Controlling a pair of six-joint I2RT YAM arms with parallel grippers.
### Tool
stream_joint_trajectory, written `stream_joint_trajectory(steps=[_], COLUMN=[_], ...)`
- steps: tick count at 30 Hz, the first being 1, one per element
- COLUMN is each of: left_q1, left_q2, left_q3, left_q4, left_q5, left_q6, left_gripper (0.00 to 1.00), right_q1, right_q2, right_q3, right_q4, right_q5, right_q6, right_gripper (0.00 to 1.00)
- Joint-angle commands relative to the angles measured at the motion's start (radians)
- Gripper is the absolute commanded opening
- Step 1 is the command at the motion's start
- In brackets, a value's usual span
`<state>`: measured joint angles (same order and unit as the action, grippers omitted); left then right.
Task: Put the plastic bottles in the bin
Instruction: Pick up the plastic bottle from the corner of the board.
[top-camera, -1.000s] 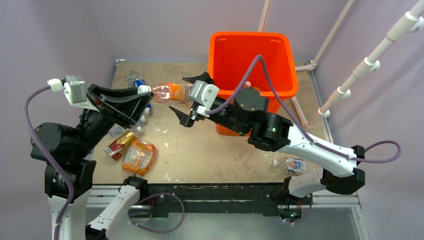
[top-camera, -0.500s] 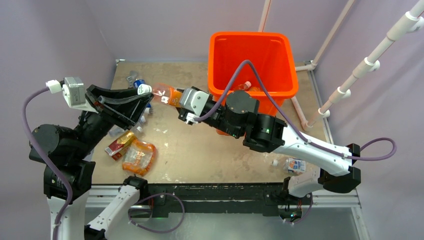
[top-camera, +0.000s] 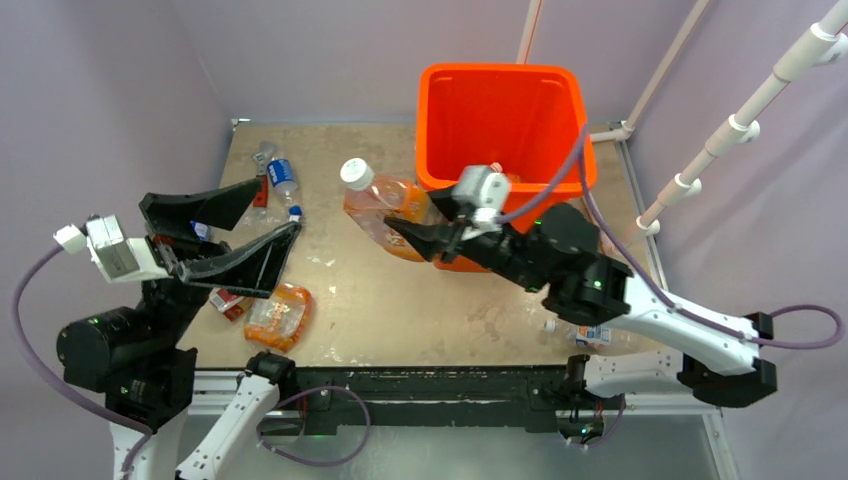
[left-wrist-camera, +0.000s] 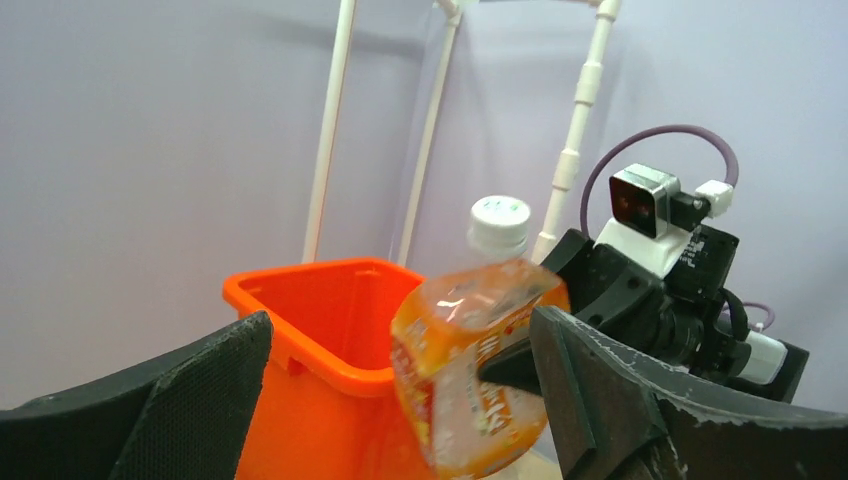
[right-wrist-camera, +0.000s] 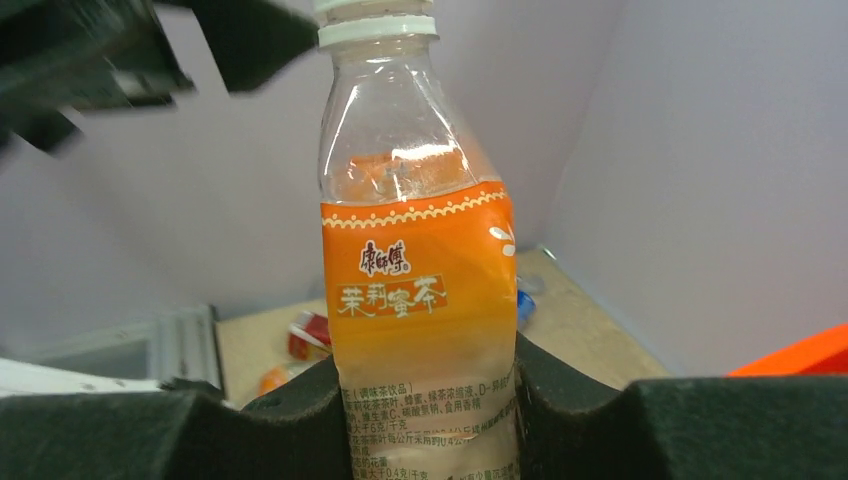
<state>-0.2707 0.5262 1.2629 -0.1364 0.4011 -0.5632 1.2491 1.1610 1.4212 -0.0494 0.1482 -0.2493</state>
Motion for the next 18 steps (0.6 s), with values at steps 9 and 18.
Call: stream_joint_trajectory(steps=[9,18], left_q1=[-0.004,-0.004], left_q2=[0.122,0.260], left_q3=[-0.231,-0.296], left_q4=[0.710,1.290], left_q5=[0.416,0.531], left_q6=[-0.308,-0.722], left_gripper=[0.99,0.99], right_q1=[-0.005,-0.006], right_q2=[-0.272,-0.311], right_q3=[-0.224,-0.306], right_q4=[0.286,0.373], right_q5=[-0.251,-0.293], right_q6=[0.438,0.511], right_gripper=[0.32,0.32])
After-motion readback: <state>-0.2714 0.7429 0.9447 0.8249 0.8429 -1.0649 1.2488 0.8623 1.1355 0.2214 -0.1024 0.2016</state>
